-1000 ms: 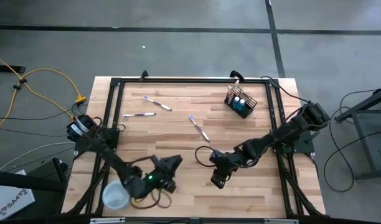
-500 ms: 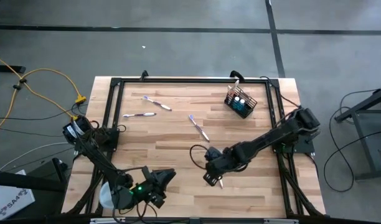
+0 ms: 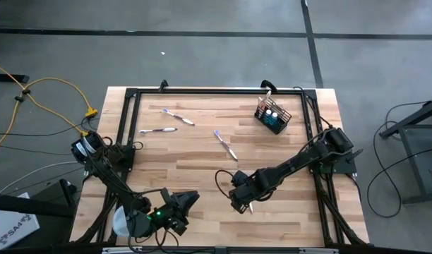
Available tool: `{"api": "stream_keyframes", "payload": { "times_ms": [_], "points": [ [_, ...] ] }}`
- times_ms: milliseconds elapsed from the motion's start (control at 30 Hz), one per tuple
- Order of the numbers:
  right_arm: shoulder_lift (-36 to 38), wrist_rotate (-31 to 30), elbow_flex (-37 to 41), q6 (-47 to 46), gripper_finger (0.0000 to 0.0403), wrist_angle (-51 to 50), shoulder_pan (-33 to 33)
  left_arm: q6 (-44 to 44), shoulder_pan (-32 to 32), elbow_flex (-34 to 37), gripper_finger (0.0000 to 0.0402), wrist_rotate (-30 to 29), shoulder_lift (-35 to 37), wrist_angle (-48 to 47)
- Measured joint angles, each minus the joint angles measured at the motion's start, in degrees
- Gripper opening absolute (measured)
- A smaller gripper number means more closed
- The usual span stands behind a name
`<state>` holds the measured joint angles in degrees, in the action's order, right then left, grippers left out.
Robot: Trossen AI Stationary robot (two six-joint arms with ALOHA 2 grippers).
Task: Pick & Place toothbrushing station
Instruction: Put the orange toothbrush into the left of the black mesh organizer
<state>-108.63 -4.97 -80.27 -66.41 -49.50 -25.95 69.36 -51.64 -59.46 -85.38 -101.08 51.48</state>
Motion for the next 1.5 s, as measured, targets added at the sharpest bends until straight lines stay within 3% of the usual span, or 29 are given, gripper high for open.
{"api": "stream_keyframes", "payload": {
  "times_ms": [700,1133,1500],
  "points": [
    [0.0,4.0,0.0,2.1,0.008,0.0,-0.1,0.9,0.1,0.0,0.011,2.3,0.0,0.0],
    [0.1,3.8,0.0,1.2,0.0168,0.3,-0.1,6.3,0.5,-0.1,0.011,4.1,0.4,5.5],
    [0.0,2.0,0.1,-1.5,0.0176,0.4,-0.1,9.3,0.5,-0.1,0.011,5.6,2.0,6.1]
  ]
}}
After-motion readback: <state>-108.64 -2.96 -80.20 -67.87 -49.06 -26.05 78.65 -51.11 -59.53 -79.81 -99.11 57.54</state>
